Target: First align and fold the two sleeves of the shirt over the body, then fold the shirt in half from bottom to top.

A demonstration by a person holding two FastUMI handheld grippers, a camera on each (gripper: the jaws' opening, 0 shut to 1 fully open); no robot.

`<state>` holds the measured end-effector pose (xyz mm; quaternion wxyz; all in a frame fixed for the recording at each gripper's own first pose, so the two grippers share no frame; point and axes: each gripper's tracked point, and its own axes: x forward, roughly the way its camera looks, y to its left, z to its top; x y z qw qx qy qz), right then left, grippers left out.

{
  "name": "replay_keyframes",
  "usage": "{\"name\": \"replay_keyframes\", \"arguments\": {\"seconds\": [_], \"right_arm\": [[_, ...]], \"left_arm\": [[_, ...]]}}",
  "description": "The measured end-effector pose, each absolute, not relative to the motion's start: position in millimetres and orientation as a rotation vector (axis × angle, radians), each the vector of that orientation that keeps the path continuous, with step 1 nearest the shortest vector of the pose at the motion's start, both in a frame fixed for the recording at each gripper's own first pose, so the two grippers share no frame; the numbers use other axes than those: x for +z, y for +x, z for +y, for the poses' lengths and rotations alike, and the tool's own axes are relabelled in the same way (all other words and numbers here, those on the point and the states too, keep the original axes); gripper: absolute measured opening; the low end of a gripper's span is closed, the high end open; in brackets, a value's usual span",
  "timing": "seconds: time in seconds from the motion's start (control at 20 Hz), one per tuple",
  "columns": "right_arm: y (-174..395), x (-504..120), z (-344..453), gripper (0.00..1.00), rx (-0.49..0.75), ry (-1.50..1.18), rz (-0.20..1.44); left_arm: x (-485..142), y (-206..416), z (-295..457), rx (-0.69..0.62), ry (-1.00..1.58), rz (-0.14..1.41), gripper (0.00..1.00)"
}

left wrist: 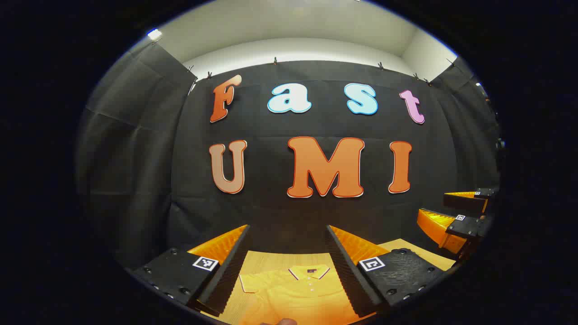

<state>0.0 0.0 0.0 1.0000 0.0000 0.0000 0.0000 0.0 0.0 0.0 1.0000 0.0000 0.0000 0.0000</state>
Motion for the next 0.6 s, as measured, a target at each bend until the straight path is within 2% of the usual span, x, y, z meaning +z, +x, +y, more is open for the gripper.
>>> {"name": "replay_keyframes", "arguments": {"seconds": [0.6], "right_arm": [[9.7, -16.3, 6.8, 0.98, 0.015, 0.004, 0.032]], "left_arm": [[-3.8, -1.7, -8.7, -0.067, -0.073, -0.003, 0.98]]}}
